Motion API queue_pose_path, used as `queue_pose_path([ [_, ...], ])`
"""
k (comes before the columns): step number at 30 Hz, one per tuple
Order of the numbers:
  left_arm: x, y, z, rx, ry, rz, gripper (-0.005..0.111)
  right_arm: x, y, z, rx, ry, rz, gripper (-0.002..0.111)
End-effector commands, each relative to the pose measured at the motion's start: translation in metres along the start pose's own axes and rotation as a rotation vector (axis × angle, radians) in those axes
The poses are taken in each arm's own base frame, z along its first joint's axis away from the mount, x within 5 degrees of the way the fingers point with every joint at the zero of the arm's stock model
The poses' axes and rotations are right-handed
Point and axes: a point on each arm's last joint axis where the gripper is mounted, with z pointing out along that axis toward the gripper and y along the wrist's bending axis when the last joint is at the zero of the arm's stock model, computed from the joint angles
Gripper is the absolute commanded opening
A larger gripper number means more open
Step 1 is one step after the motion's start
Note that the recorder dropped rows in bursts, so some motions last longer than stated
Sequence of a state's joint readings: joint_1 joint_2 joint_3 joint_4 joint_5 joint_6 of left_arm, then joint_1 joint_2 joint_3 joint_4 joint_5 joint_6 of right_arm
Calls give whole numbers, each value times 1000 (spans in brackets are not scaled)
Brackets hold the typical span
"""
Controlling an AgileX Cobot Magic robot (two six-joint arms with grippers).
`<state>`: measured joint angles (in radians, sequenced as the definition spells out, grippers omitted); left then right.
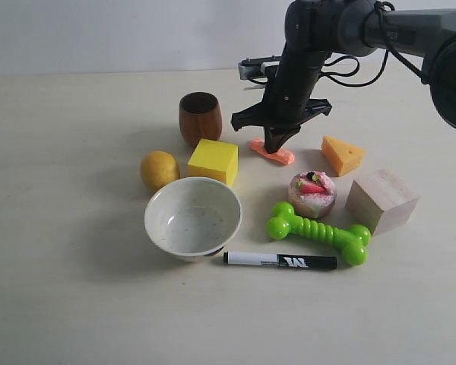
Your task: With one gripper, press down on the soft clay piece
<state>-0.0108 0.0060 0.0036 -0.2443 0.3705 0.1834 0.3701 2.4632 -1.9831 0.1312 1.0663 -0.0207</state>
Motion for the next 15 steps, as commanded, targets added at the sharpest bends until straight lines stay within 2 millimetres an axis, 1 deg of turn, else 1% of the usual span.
queue_pose_path([
  [1,-2,0,-1,-2,-17,-2,0,3,-4,19,31,10,7,0],
  [8,-2,0,-1,-2,-17,-2,0,1,-4,10,34,-16,3,0],
  [15,-2,0,-1,-2,-17,-2,0,-4,-1,-12,32,-79,-1,0],
])
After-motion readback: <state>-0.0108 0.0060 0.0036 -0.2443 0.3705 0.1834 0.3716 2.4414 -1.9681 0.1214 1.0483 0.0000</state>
